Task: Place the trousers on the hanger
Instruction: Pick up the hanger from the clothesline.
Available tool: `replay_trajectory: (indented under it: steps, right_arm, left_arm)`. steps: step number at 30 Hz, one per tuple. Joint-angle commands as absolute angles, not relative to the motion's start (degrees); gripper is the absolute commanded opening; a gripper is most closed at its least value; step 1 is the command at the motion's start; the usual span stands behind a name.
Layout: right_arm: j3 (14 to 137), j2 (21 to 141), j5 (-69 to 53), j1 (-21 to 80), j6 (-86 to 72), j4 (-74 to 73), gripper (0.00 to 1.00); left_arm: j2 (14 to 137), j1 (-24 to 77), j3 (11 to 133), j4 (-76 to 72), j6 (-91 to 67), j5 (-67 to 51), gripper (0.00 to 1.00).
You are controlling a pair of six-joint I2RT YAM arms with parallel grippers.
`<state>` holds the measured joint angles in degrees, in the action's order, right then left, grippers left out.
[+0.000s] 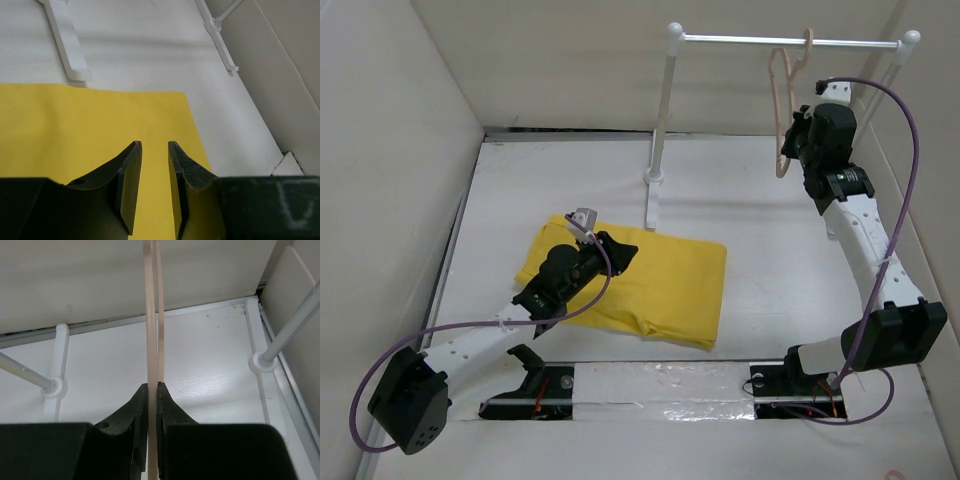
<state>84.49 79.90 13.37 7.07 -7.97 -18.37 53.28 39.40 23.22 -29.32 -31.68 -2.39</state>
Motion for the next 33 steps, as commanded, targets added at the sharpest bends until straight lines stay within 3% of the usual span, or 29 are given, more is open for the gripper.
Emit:
replay_trajectory:
  steps: [1,2,16,25,33]
  right_arm:
    - [83.5,77.5,10.2,6.5,-7.3,-12.7,0.04]
    - [83.3,76.3,10.7,6.5,-7.3,-12.0,0.00]
    - [77.9,64.7,13.8,7.0,-7.3,-10.8,0.00]
    - [54.6,51.7,13.2,8.9,-11.0,-9.4,0.00]
    - [36.8,43.2,19.1,20.9,-18.4,-11.0,0.00]
  left_arm:
    - [51.8,39.6,24.0,-32.1,-30.8,-2.7,0.25]
    - [51.9,39.6,24.0,-32.1,-31.0,-2.0,0.25]
    - [53.3,39.6,23.4,-34.3,-30.9,-3.7,0.26]
    - [54.0,39.6,22.6,-36.2,-30.1,-1.8,0.37]
    - [62.4,44.7,29.7,-36.1,-30.8,-1.3,0.40]
